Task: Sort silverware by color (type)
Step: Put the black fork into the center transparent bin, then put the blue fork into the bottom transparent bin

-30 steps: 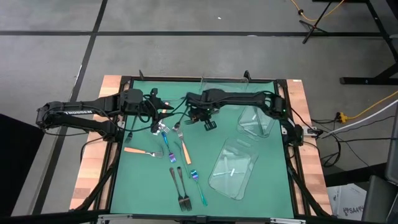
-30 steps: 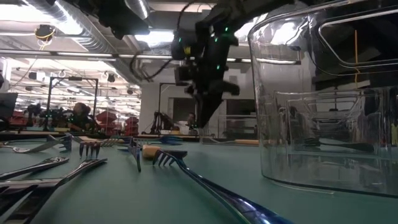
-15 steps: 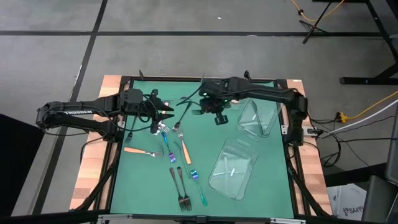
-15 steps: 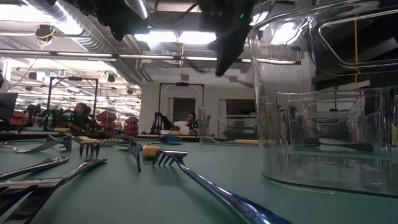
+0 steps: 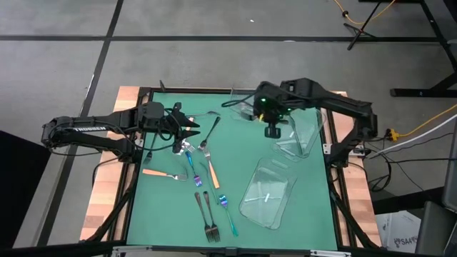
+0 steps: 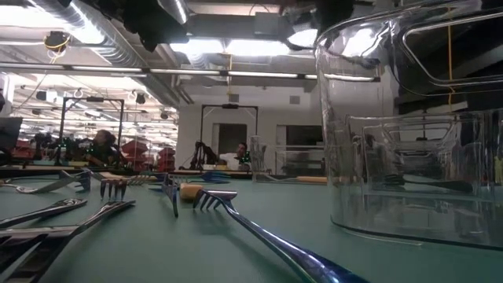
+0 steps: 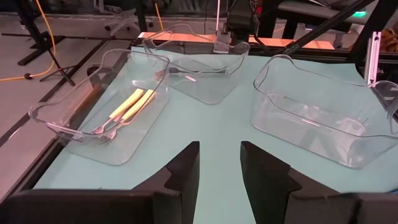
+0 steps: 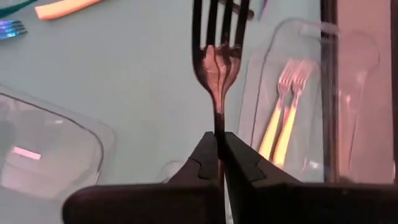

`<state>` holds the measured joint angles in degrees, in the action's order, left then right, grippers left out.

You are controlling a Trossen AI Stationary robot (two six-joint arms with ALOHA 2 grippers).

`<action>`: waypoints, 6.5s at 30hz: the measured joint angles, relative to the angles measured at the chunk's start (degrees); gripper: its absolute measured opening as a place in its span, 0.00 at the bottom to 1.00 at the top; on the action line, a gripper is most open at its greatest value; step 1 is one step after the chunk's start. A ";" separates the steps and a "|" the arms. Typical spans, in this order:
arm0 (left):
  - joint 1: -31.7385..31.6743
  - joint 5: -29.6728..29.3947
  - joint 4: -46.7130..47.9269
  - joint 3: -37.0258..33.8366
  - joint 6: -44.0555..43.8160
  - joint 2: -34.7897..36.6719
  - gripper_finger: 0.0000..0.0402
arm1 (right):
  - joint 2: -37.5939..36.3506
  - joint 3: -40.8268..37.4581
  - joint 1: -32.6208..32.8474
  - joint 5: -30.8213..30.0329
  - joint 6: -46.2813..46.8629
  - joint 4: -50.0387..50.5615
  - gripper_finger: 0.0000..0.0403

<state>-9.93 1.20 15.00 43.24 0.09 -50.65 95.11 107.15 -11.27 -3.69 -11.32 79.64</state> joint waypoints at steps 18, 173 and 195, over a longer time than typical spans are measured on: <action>0.00 -0.05 0.02 0.00 0.01 0.00 0.27 | -13.06 -6.85 0.00 -19.52 30.98 10.25 0.00; 16.06 2.77 12.61 0.11 19.99 -40.50 0.02 | -25.97 -62.36 -10.86 -8.68 52.75 -30.03 0.20; 16.09 2.58 6.58 -0.11 13.56 -25.84 0.01 | -26.00 -53.48 -10.82 -7.17 35.01 -41.70 0.20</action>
<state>6.15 3.77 21.58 43.13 13.65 -76.49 69.10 53.67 -22.09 -10.86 23.69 37.94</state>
